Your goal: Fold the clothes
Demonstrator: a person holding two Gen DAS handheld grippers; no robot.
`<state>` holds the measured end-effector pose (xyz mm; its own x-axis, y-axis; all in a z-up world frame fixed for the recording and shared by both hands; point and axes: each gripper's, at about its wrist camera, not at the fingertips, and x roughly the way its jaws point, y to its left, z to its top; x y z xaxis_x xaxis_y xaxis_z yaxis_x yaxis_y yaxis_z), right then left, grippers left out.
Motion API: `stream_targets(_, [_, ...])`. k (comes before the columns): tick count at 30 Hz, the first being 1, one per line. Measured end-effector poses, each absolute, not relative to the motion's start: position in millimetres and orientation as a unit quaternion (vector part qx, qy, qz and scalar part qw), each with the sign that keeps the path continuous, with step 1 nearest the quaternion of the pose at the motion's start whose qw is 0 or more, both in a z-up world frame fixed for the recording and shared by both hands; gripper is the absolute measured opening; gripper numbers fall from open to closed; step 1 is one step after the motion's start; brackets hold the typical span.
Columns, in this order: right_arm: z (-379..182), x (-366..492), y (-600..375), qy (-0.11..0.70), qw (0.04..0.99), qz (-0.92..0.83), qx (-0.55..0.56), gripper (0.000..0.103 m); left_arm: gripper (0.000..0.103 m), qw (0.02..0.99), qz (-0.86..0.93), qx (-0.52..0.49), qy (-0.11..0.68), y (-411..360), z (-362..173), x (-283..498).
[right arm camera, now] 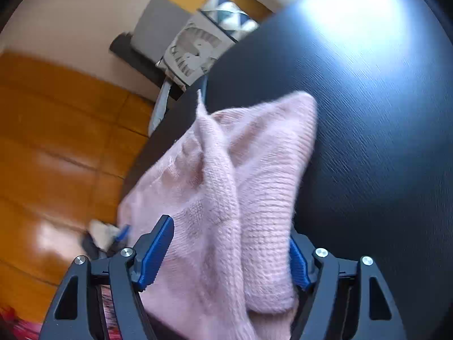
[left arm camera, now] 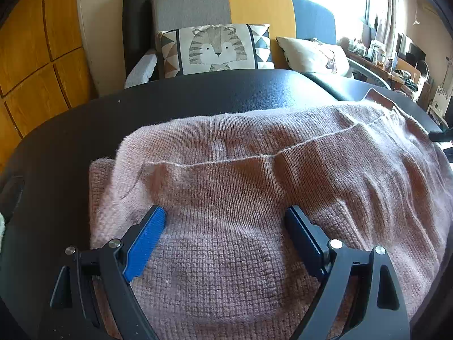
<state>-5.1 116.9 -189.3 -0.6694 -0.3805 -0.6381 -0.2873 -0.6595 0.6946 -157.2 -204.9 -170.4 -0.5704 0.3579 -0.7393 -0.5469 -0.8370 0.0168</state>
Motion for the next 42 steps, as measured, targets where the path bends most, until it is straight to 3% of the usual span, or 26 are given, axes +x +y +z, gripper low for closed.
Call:
stream_targets(1, [-189, -8, 113, -0.394, 0.014, -0.82, 0.414, 0.068, 0.089, 0.241, 0.882, -0.386, 0.122, -204, -164, -156])
stream_targets(3, [-188, -11, 108, -0.367, -0.015, -0.826, 0.427, 0.035, 0.089, 0.223, 0.897, -0.369, 0.1, -208, -147, -149])
stream_targets(4, [-188, -9, 107, -0.368, -0.017, -0.827, 0.425, 0.027, 0.089, 0.232, 0.906, -0.347, 0.075, -210, -135, -140])
stream_targets(5, [-188, -7, 106, -0.37, -0.019, -0.827, 0.424, 0.025, 0.089, 0.24, 0.913, -0.325, 0.051, -211, -122, -131])
stream_targets(9, [-189, 1, 102, -0.377, -0.027, -0.827, 0.416, 0.024, 0.088, 0.319, 0.909, -0.263, 0.055, -182, -91, -83])
stream_targets(11, [-191, 11, 104, -0.406, -0.023, -0.825, 0.393, 0.023, 0.073, 0.365, 0.885, -0.274, 0.093, -156, -98, -64])
stream_targets(13, [-189, 17, 106, -0.434, -0.013, -0.822, 0.368, 0.023, 0.041, 0.368, 0.871, -0.303, 0.115, -140, -115, -62])
stream_targets(15, [-187, 22, 106, -0.448, -0.006, -0.82, 0.356, 0.023, 0.029, 0.358, 0.859, -0.342, 0.127, -125, -137, -64])
stream_targets(19, [-180, 29, 102, -0.46, 0.001, -0.817, 0.347, 0.023, 0.029, 0.343, 0.868, -0.353, 0.069, -134, -151, -66])
stream_targets(29, [-168, 31, 84, -0.536, 0.036, -0.785, 0.308, 0.022, 0.035, 0.337, 0.873, -0.331, 0.122, -125, -166, -47])
stream_targets(36, [-133, 17, 61, -0.567, 0.061, -0.769, 0.288, 0.022, 0.035, 0.366, 0.88, -0.293, 0.074, -181, -147, -30])
stream_targets(42, [-90, -13, 16, -0.562, 0.091, -0.771, 0.285, 0.022, 0.035, 0.3, 0.918, -0.254, 0.052, -256, -157, -35])
